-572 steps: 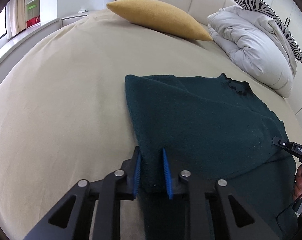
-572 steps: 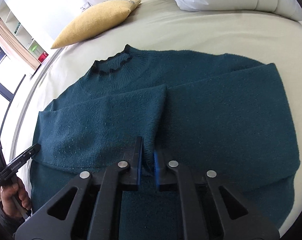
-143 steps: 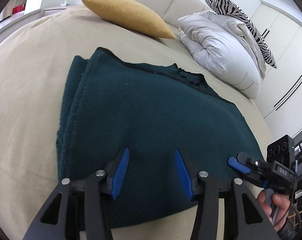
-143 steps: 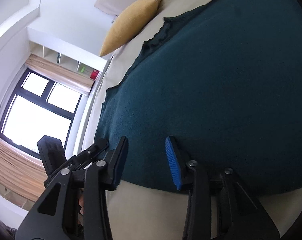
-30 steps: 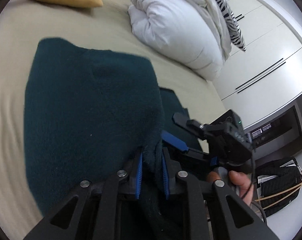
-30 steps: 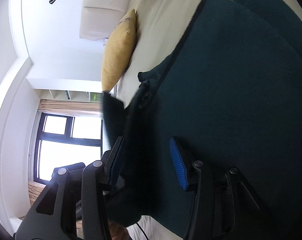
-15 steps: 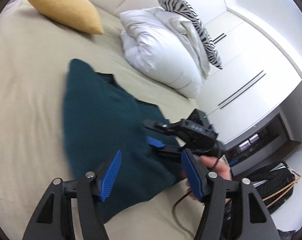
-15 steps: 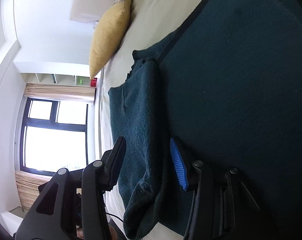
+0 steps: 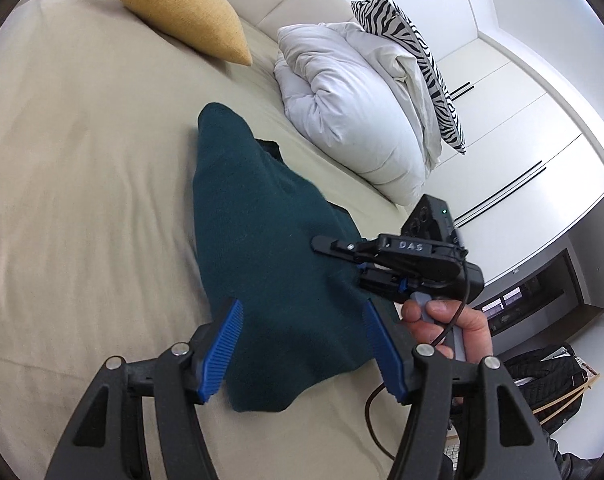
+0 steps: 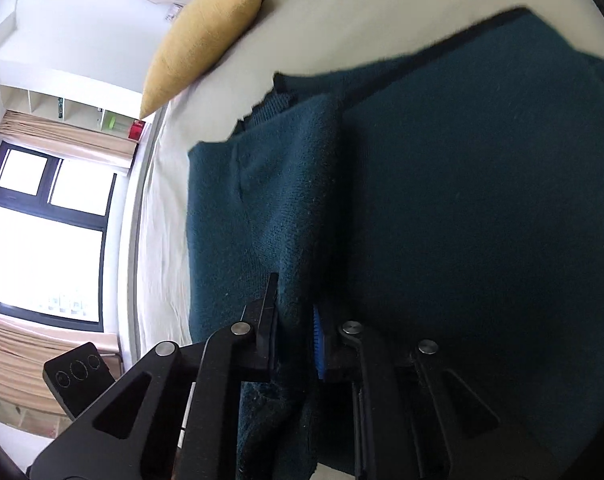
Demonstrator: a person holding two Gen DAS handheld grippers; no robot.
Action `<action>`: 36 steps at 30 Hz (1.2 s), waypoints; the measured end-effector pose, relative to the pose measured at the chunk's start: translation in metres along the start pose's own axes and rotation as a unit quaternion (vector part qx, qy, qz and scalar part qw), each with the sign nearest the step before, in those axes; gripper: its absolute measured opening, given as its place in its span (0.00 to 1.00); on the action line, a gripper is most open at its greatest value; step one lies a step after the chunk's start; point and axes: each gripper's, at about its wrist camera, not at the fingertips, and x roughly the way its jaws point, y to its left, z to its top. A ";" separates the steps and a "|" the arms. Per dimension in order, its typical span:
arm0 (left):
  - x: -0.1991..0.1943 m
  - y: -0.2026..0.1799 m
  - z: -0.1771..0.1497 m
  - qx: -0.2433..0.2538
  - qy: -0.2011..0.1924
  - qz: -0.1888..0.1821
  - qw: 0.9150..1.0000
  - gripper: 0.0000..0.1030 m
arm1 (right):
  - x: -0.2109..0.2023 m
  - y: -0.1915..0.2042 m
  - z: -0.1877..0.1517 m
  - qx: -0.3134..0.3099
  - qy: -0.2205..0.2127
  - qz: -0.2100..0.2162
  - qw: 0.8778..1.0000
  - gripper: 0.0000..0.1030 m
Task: Fold small clothes
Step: 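Grasp the folded bundle edge with the right gripper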
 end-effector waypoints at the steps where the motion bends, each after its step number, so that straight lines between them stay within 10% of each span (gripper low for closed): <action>1: 0.000 -0.001 0.000 0.002 0.001 0.001 1.000 0.63 | -0.007 0.000 0.001 -0.007 -0.006 -0.001 1.000 0.11; 22: 0.022 -0.018 -0.014 0.027 0.046 0.010 0.999 0.63 | -0.127 -0.138 -0.017 0.060 -0.080 -0.017 0.995 0.11; 36: 0.029 -0.027 -0.017 0.039 0.061 0.019 0.997 0.63 | -0.144 -0.126 -0.032 0.088 -0.093 0.029 0.991 0.30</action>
